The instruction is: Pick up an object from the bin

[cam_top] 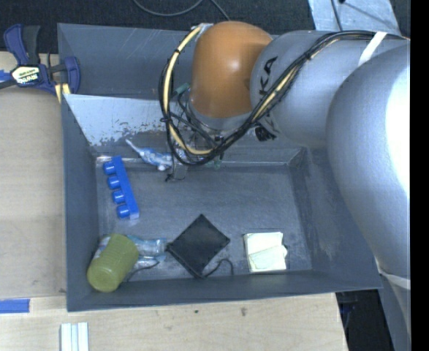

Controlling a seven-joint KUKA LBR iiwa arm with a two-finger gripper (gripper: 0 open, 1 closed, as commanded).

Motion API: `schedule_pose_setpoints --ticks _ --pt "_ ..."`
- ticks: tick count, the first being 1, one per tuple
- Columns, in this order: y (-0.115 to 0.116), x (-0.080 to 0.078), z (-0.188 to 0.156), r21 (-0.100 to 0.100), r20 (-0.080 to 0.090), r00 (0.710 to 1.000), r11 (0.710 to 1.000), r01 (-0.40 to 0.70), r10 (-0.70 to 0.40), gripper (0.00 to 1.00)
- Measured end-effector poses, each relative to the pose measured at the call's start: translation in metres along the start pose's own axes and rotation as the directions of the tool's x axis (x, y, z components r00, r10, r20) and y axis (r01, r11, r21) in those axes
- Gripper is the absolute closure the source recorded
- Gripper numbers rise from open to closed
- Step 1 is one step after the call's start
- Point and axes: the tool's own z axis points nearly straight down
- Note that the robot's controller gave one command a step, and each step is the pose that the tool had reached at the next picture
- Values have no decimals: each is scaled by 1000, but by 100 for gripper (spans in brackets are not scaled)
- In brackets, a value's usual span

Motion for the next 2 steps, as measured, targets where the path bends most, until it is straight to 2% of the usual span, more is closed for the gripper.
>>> schedule_pose_setpoints --ticks 1,2 --pt "-1 4 46 3 -12 1000 1000 -1 1 100" --pt "0 -4 -32 -3 12 1000 1000 -2 2 100"
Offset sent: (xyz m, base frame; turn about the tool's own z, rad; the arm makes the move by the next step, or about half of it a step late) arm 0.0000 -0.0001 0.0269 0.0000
